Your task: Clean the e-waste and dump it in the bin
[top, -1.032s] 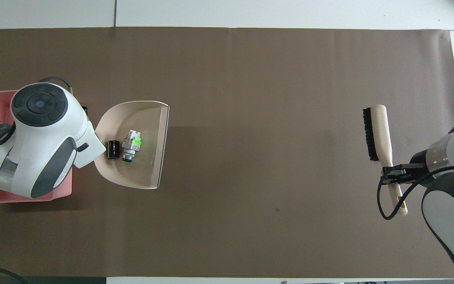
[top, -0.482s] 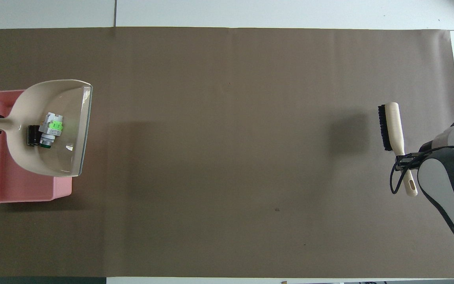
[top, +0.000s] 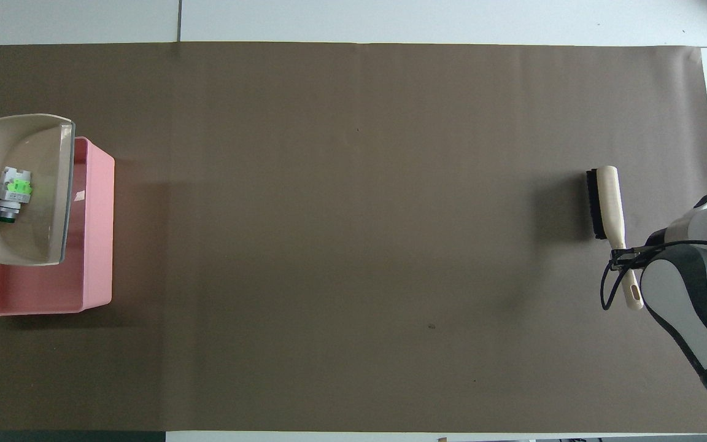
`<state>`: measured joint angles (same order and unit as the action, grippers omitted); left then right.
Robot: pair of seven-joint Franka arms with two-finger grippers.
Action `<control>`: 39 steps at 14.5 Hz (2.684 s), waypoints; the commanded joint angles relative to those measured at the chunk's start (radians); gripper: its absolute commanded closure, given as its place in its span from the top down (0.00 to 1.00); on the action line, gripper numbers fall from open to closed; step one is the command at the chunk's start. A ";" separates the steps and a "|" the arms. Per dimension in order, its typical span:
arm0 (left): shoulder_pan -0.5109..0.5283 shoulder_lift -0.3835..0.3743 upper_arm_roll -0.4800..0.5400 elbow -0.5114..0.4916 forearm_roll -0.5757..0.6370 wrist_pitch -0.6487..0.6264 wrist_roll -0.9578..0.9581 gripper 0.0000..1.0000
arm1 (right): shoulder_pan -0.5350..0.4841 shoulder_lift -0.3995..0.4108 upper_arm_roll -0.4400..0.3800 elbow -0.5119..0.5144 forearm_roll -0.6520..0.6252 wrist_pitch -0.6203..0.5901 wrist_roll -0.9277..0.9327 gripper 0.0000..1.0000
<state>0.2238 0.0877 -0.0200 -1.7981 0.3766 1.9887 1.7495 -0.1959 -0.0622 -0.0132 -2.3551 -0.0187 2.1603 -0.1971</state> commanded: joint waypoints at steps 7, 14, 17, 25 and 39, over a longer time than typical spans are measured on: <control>0.049 0.078 0.017 0.019 0.344 0.114 -0.063 0.00 | -0.028 -0.053 0.015 -0.081 -0.012 0.076 -0.077 0.14; 0.029 0.024 0.015 -0.101 0.704 0.117 -0.276 0.00 | -0.022 -0.044 0.016 -0.029 -0.012 0.004 -0.081 1.00; 0.006 -0.017 0.015 -0.184 0.829 0.102 -0.407 0.00 | -0.013 -0.048 0.025 0.048 -0.010 -0.082 -0.067 1.00; -0.029 -0.045 0.015 -0.228 1.025 0.025 -0.516 0.00 | -0.004 -0.053 0.168 0.270 0.000 -0.212 0.206 1.00; -0.195 -0.051 0.011 -0.211 1.191 -0.271 -0.522 0.00 | -0.056 0.084 0.219 0.899 0.014 -0.766 0.347 1.00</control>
<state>0.0440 0.0543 -0.0182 -1.9934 1.5172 1.7479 1.2508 -0.2215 -0.0278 0.2023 -1.5154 -0.0169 1.4380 0.1313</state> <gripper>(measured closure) 0.678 0.000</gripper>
